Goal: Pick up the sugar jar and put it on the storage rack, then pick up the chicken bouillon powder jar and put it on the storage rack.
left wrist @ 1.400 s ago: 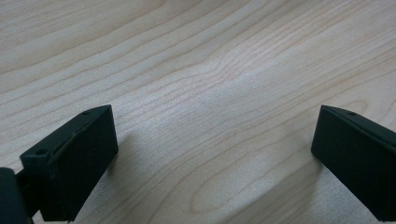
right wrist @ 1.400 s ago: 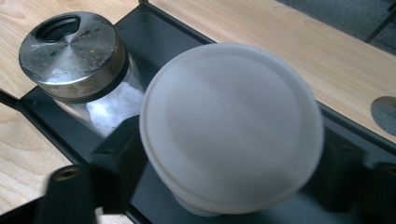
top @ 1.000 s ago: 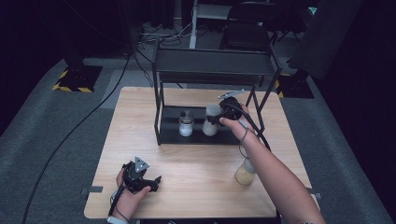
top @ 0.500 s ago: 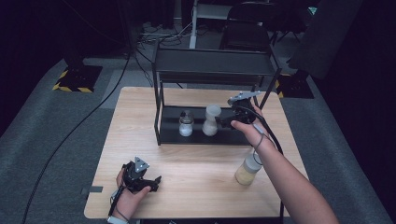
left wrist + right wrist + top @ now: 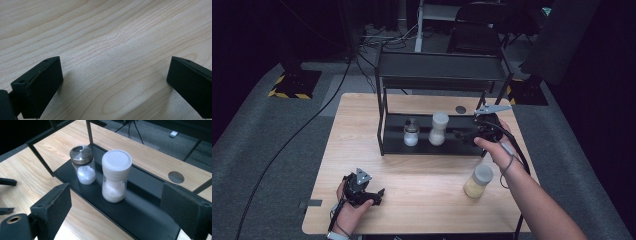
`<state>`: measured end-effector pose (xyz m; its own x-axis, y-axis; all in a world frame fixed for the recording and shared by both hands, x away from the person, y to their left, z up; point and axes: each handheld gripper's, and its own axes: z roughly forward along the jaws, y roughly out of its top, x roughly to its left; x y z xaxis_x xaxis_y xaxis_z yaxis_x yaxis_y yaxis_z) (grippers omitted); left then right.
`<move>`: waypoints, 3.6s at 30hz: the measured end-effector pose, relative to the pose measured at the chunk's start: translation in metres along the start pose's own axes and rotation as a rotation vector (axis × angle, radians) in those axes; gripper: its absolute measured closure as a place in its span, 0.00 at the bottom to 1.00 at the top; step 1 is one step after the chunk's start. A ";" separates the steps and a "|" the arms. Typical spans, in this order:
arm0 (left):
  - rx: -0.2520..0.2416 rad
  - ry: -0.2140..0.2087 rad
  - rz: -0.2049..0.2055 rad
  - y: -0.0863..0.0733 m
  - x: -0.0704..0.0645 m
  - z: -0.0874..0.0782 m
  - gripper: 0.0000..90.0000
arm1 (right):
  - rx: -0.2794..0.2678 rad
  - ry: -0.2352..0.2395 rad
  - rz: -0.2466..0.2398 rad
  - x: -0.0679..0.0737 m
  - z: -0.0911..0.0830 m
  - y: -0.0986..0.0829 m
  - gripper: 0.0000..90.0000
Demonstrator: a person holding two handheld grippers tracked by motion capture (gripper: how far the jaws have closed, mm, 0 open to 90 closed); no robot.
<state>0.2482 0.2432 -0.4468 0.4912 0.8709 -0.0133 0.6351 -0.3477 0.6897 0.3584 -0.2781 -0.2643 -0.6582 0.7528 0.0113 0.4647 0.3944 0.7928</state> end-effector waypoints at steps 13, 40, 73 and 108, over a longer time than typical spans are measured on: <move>-0.001 0.000 0.001 0.000 0.000 0.000 0.01 | -0.049 -0.009 -0.006 0.010 -0.038 -0.025 0.08; 0.000 0.000 0.000 0.000 0.000 0.000 0.01 | -0.089 -0.011 0.012 0.023 -0.079 -0.094 0.05; -0.001 0.008 -0.007 0.000 -0.001 0.000 0.01 | -0.028 0.018 0.038 0.014 -0.047 -0.165 0.05; -0.001 0.008 -0.008 0.000 -0.001 0.000 0.01 | -0.015 -0.004 -0.030 0.023 -0.031 -0.157 0.39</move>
<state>0.2479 0.2419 -0.4469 0.4815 0.8764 -0.0125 0.6381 -0.3407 0.6905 0.2517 -0.3393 -0.3697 -0.6692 0.7430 -0.0147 0.4359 0.4085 0.8020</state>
